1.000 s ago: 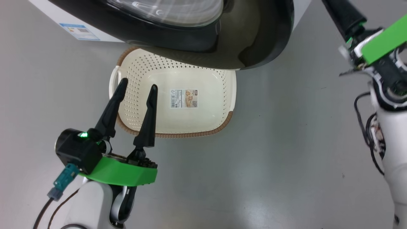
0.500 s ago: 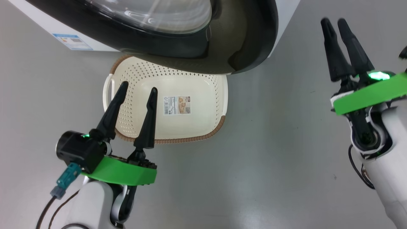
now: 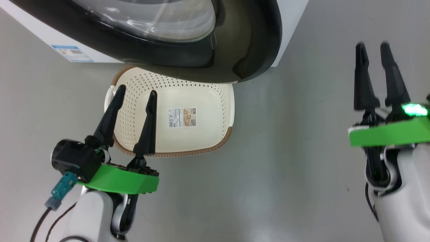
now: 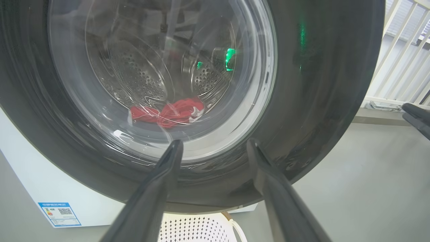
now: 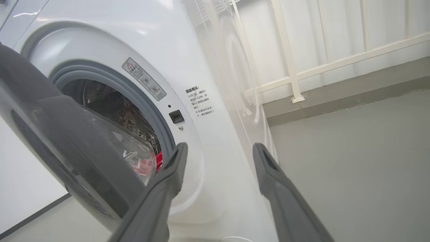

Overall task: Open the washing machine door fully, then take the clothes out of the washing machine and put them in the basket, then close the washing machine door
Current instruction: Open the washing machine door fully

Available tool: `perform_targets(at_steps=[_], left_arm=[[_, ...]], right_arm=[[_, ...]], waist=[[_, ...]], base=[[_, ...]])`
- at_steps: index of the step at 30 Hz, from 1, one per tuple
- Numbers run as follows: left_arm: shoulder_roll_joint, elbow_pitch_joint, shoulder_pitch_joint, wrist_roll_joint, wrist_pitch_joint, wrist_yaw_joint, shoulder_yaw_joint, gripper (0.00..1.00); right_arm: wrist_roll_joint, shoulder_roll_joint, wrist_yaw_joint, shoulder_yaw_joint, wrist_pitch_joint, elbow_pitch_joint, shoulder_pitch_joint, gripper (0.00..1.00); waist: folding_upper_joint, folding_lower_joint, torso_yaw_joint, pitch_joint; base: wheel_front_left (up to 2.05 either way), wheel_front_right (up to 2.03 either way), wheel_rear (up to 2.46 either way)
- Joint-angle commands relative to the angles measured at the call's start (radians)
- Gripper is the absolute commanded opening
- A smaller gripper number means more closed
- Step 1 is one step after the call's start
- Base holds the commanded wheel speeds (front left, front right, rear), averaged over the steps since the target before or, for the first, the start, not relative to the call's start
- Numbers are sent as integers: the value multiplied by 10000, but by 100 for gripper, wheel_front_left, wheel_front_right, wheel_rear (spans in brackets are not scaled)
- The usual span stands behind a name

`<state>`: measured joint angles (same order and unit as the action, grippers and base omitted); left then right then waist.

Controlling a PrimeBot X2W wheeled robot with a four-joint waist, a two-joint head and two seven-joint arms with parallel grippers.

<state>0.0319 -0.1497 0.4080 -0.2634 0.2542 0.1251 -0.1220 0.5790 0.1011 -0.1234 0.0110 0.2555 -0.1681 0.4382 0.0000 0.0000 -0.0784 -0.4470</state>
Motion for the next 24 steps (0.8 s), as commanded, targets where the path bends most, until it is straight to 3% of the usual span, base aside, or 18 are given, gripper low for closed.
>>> perform_targets(at_steps=[1,13,24], left_arm=[[183,266,-173,33,76,56,355,100],[183,358,-231,-44,76,56,497,100],[183,421,-211,-9,76,56,615,100]], right_arm=[[-264,-132,-73,-27,60,395,-332,100],[-2348,-491,-73,332,62,1617,-1422,100],[-2752,-507,-73,268,62,1881,-1620,100]], waist=[[0,0,25,57],[0,0,156,146],[0,0,184,48]], base=[[0,0,0],[0,0,0],[0,0,0]])
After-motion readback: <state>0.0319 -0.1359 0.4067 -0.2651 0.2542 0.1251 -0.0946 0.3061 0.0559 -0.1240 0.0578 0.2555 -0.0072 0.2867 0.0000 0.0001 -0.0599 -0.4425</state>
